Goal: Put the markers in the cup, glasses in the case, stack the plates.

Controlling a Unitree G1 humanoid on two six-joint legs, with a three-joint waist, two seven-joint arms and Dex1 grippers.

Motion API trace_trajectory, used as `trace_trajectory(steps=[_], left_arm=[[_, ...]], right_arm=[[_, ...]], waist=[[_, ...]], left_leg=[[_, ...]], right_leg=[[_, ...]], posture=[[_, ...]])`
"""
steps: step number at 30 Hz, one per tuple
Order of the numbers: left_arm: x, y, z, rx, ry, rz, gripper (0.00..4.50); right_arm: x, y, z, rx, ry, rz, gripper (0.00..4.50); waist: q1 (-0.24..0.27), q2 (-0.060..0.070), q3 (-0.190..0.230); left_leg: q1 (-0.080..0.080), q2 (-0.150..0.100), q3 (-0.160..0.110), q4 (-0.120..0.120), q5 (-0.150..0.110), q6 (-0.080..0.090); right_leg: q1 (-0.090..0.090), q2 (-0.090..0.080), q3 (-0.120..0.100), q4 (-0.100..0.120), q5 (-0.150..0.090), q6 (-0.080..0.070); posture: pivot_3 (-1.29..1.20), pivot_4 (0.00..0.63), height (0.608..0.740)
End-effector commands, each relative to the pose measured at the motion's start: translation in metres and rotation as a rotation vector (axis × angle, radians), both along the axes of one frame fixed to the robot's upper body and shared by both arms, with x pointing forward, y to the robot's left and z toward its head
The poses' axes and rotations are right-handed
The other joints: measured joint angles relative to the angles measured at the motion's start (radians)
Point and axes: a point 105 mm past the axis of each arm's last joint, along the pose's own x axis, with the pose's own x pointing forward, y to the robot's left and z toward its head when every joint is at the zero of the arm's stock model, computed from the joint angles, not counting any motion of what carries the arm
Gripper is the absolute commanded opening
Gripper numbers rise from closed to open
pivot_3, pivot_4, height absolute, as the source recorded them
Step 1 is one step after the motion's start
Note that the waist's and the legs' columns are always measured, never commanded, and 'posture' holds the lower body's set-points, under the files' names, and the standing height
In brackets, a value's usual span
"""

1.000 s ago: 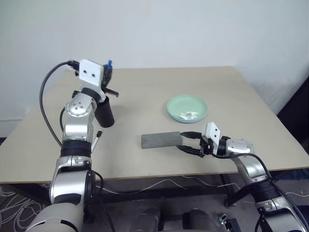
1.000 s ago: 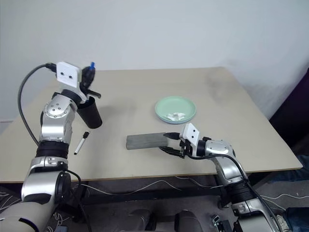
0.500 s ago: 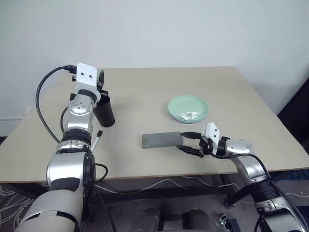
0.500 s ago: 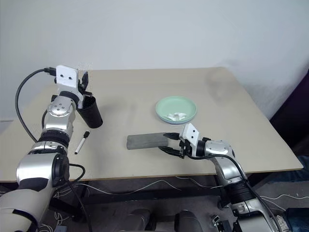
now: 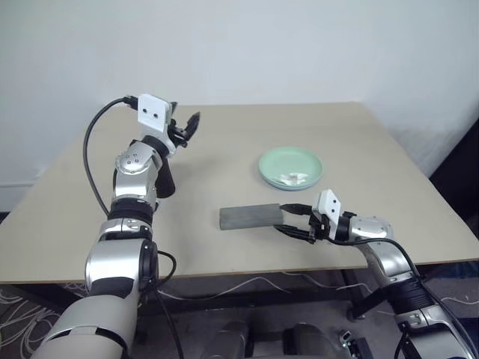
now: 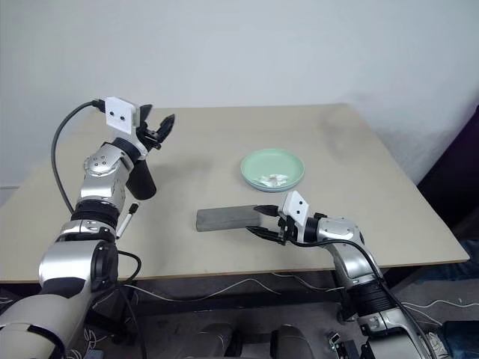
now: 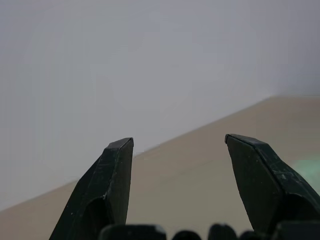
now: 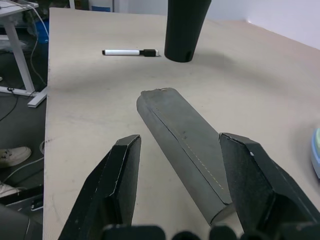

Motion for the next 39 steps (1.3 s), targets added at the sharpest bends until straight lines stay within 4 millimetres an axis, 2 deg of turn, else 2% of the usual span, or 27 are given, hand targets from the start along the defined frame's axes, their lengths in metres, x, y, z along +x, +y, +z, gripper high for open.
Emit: trace_trajectory(steps=[1, 6, 10, 15, 21, 26, 34, 38, 39], left_arm=[[-0.027, -0.008, 0.001, 0.018, 0.075, -0.163, 3.07], [-0.048, 0.014, -0.034, 0.154, 0.276, -0.074, 3.07], [-0.056, 0.056, -0.062, 0.186, 0.46, 0.162, 3.07], [-0.07, 0.089, -0.075, 0.142, 0.575, 0.344, 3.07], [-0.082, 0.117, -0.089, 0.129, 0.66, 0.477, 3.07], [-0.084, 0.134, -0.099, 0.121, 0.713, 0.558, 3.07], [-0.079, 0.14, -0.121, 0.1, 0.782, 0.582, 3.07], [-0.072, 0.137, -0.121, 0.093, 0.775, 0.57, 2.3], [-0.071, 0.136, -0.12, 0.092, 0.773, 0.564, 1.93]], right_arm=[[0.002, 0.003, 0.016, 0.019, -0.06, 0.018, 2.72], [0.002, 0.004, 0.015, 0.017, -0.058, 0.024, 2.72], [0.0, 0.005, 0.013, 0.017, -0.052, 0.031, 2.72], [-0.001, 0.006, 0.012, 0.019, -0.048, 0.036, 2.72], [-0.001, 0.008, 0.01, 0.019, -0.041, 0.039, 2.72], [0.0, 0.008, 0.009, 0.016, -0.041, 0.038, 2.72], [-0.001, 0.008, 0.008, 0.018, -0.036, 0.031, 2.72], [-0.002, 0.007, 0.007, 0.019, -0.034, 0.027, 2.72], [-0.002, 0.007, 0.007, 0.018, -0.034, 0.026, 2.72]], waist=[[-0.013, 0.0, 0.0], [-0.023, 0.001, 0.001], [-0.021, 0.002, 0.001], [-0.018, 0.002, 0.001], [-0.017, 0.002, 0.001], [-0.018, 0.002, 0.001], [-0.017, 0.002, 0.001], [-0.018, 0.002, 0.001], [-0.017, 0.002, 0.001]], left_leg=[[0.0, 0.0, 0.0, 0.0, 0.0, 0.0], [0.001, 0.002, -0.002, -0.001, 0.0, 0.0], [0.002, 0.002, -0.005, 0.0, 0.0, 0.0], [0.001, 0.002, -0.006, 0.0, 0.0, 0.0], [0.001, 0.002, -0.006, -0.002, 0.0, -0.001], [0.001, 0.002, -0.005, -0.002, 0.0, -0.001], [0.001, 0.002, -0.005, -0.002, 0.0, -0.001], [0.0, 0.002, -0.005, -0.002, 0.0, -0.001], [0.0, 0.002, -0.005, -0.002, 0.0, -0.001]], right_leg=[[0.0, 0.0, 0.0, 0.0, 0.0, 0.0], [-0.001, 0.003, 0.002, 0.002, 0.0, -0.001], [0.0, 0.002, 0.003, 0.002, -0.002, -0.004], [0.0, 0.002, 0.002, 0.002, -0.002, -0.004], [-0.002, 0.002, 0.002, 0.001, -0.002, -0.004], [-0.002, 0.002, 0.003, 0.001, -0.002, -0.004], [-0.002, 0.001, 0.002, 0.001, -0.002, -0.004], [-0.002, 0.0, 0.002, 0.001, -0.002, -0.004], [-0.002, 0.001, 0.002, 0.001, -0.002, -0.004]], posture=[[0.0, 0.0, 0.737], [0.0, 0.0, 0.737], [0.0, 0.0, 0.737], [0.0, 0.0, 0.737], [0.0, 0.0, 0.737], [0.0, 0.0, 0.737], [0.0, 0.0, 0.737], [0.0, 0.0, 0.737], [0.0, 0.0, 0.737]])
